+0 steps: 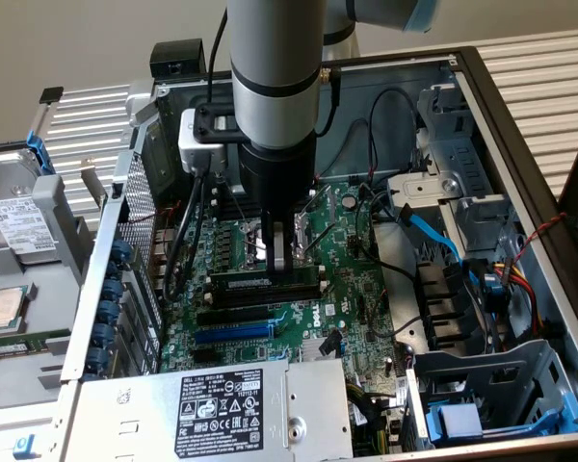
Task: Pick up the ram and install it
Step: 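Insert the ram into the slot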
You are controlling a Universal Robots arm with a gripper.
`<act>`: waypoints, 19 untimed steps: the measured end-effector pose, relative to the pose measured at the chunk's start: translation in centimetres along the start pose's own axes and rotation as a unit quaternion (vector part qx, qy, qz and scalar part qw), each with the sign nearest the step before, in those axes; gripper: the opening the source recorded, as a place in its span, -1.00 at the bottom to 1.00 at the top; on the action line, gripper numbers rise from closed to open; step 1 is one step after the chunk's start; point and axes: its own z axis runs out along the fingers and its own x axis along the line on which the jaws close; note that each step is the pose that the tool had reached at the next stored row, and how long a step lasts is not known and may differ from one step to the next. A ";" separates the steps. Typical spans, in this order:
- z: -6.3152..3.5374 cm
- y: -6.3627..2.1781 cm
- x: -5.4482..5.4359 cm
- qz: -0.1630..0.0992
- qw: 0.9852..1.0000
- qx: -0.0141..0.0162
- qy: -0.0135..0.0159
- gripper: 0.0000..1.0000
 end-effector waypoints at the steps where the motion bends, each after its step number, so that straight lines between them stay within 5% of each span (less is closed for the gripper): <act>1: 0.00 0.00 0.0 0.000 1.000 0.000 0.000 -0.76; 19: 0.05 0.00 0.0 -0.005 1.000 0.001 0.000 -0.76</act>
